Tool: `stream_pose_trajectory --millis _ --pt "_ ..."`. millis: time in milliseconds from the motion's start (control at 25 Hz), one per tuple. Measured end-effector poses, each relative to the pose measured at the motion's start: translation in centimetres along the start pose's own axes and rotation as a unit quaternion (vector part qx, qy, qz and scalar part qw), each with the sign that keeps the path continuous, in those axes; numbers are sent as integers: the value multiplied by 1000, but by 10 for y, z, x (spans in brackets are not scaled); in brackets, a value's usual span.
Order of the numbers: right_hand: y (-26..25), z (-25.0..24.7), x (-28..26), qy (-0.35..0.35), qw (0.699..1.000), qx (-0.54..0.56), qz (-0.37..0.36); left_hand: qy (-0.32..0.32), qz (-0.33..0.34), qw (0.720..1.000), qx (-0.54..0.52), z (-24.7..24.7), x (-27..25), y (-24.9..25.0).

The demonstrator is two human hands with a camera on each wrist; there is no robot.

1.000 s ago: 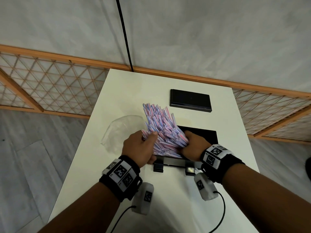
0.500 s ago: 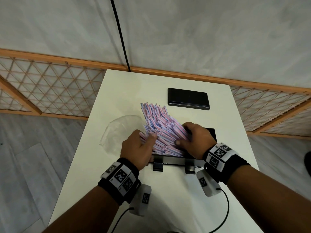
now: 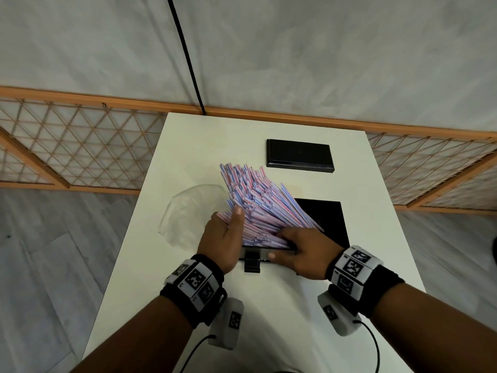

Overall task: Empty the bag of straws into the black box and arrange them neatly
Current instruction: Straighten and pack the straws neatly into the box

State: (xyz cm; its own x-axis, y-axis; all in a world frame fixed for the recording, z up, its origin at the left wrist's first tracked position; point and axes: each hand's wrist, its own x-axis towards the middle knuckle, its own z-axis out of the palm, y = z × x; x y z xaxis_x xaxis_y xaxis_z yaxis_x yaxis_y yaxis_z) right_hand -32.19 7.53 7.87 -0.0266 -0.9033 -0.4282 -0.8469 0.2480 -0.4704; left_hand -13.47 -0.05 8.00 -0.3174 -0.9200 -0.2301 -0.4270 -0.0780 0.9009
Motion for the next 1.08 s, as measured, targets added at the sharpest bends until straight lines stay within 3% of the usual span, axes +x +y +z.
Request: stream_pose_trajectory --millis 200,400,720,960,1080 --pt "-7 -5 2 -40 999 -12 31 43 -84 995 -29 -9 3 -6" --pt "-11 -10 9 -71 996 -30 39 5 -85 996 -21 -15 8 -6" --pt "-26 -41 17 -209 973 4 97 -12 -106 992 -65 -13 0 4" --pt "-33 -29 19 -194 980 -17 45 -32 -100 992 -62 -13 3 8" --pt "-31 -24 19 -159 987 26 28 -33 -108 988 -102 -8 2 6"
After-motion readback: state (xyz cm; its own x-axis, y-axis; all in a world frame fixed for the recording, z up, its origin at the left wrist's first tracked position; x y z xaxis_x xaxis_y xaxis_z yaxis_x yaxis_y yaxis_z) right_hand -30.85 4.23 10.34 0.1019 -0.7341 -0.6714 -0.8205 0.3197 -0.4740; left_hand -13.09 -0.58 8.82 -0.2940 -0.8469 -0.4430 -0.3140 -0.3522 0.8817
